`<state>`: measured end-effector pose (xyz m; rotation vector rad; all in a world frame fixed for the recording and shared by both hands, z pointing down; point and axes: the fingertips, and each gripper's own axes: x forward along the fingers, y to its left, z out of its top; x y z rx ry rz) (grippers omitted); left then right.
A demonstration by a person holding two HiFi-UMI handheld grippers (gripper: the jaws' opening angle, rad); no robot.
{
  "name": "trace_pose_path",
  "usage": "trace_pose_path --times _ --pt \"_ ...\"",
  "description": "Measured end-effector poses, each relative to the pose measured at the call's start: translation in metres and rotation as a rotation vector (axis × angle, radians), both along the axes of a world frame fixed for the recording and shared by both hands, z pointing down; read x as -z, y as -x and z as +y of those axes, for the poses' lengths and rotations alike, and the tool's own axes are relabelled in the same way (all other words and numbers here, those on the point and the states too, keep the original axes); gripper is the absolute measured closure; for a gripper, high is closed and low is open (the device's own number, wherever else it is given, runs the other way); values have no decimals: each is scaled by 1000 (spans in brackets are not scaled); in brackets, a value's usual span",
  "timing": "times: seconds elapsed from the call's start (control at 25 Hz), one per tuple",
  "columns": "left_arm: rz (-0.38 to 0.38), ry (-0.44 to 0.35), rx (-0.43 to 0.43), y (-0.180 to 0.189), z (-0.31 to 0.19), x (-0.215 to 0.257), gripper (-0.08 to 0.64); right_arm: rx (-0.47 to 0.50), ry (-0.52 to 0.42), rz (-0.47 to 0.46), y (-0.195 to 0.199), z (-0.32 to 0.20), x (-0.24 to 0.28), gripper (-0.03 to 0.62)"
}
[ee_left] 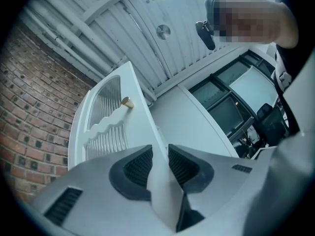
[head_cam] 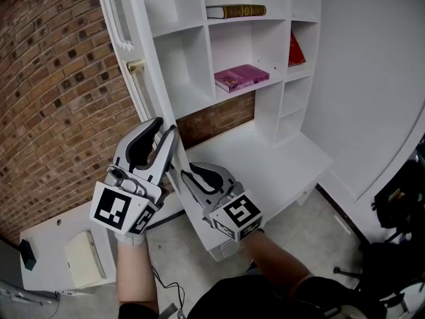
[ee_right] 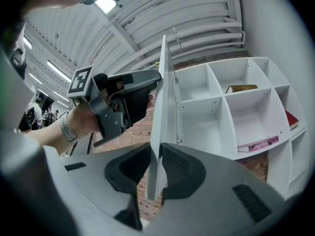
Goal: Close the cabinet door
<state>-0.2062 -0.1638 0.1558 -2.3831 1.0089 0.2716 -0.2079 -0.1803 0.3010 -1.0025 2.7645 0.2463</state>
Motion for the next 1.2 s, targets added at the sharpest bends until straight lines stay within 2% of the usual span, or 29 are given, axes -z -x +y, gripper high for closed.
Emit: trace_pose_path --times 0.68,1.2 --pt "-21 -11 -65 -58 -46 0 469 -38 14 -42 -60 -51 0 518" --pt "-28 -14 -93 -101 -111 1 497 -19 12 -66 -106 -121 0 497"
